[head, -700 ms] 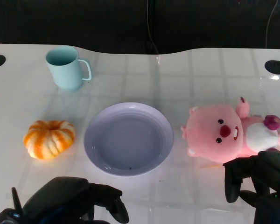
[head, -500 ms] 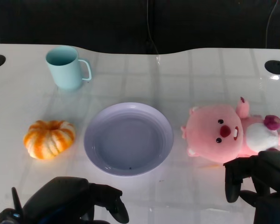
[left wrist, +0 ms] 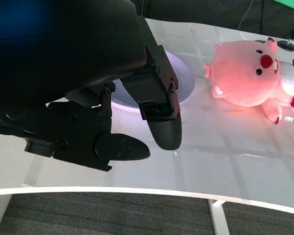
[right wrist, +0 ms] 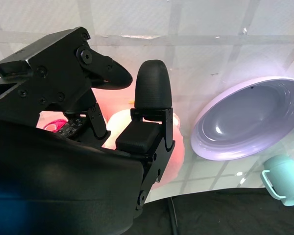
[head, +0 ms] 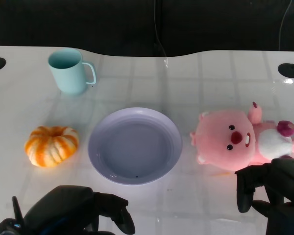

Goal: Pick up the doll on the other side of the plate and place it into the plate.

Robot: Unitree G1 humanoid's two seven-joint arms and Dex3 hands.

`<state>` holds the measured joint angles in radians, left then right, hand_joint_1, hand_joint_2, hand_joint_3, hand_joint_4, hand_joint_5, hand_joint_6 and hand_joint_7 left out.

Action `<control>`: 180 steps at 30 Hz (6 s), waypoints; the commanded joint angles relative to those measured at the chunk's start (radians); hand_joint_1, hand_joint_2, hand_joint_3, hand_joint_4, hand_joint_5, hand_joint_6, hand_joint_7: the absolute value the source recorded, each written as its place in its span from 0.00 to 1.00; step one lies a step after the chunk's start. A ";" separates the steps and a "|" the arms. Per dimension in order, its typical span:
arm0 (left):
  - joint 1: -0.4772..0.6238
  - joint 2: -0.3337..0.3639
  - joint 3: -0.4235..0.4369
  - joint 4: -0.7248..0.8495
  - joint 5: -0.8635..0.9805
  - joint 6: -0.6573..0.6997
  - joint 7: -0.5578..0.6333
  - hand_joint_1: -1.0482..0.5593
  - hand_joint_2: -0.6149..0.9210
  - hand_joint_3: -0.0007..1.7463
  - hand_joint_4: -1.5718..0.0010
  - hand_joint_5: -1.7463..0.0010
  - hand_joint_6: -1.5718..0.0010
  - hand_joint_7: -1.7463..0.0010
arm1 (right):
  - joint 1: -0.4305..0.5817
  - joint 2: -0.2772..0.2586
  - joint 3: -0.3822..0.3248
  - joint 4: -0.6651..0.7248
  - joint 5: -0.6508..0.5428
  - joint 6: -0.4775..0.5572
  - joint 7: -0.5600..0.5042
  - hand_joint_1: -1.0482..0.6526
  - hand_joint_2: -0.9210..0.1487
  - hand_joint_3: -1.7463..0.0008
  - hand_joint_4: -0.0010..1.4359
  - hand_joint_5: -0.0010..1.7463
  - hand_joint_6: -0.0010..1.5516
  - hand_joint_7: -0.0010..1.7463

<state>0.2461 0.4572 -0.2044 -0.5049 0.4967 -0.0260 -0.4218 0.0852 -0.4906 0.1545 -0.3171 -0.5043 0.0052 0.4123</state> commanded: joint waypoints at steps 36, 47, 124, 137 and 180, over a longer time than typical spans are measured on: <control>-0.015 0.019 0.002 0.014 0.006 -0.010 -0.004 0.53 1.00 0.16 0.55 0.28 0.47 0.62 | -0.022 0.026 -0.081 0.017 -0.068 -0.008 -0.221 0.39 0.00 0.97 0.21 0.17 0.19 0.00; -0.009 0.024 0.008 0.019 -0.005 -0.008 -0.007 0.53 1.00 0.17 0.55 0.30 0.46 0.62 | -0.131 0.001 -0.048 0.012 -0.191 0.175 -0.111 0.27 0.03 1.00 0.08 0.12 0.09 0.00; 0.056 0.029 0.013 -0.085 0.025 0.042 -0.028 0.54 1.00 0.16 0.55 0.30 0.47 0.60 | -0.593 0.196 0.080 0.936 -0.038 -0.061 -0.797 0.52 0.52 0.24 0.61 1.00 0.49 1.00; 0.043 0.020 -0.013 -0.083 0.053 0.044 -0.029 0.54 1.00 0.16 0.54 0.33 0.46 0.62 | -0.592 0.259 0.089 0.768 -0.001 -0.056 -0.665 0.53 0.58 0.18 0.64 1.00 0.50 1.00; 0.031 -0.014 -0.040 -0.074 0.079 0.022 -0.021 0.55 1.00 0.14 0.51 0.35 0.43 0.66 | -0.750 0.431 0.335 0.747 -0.122 0.151 -0.229 0.24 0.00 0.91 0.06 0.16 0.17 0.00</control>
<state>0.2797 0.4331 -0.2462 -0.5717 0.5750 -0.0060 -0.4405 -0.6616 -0.0404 0.4886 0.4615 -0.6202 0.1453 0.1651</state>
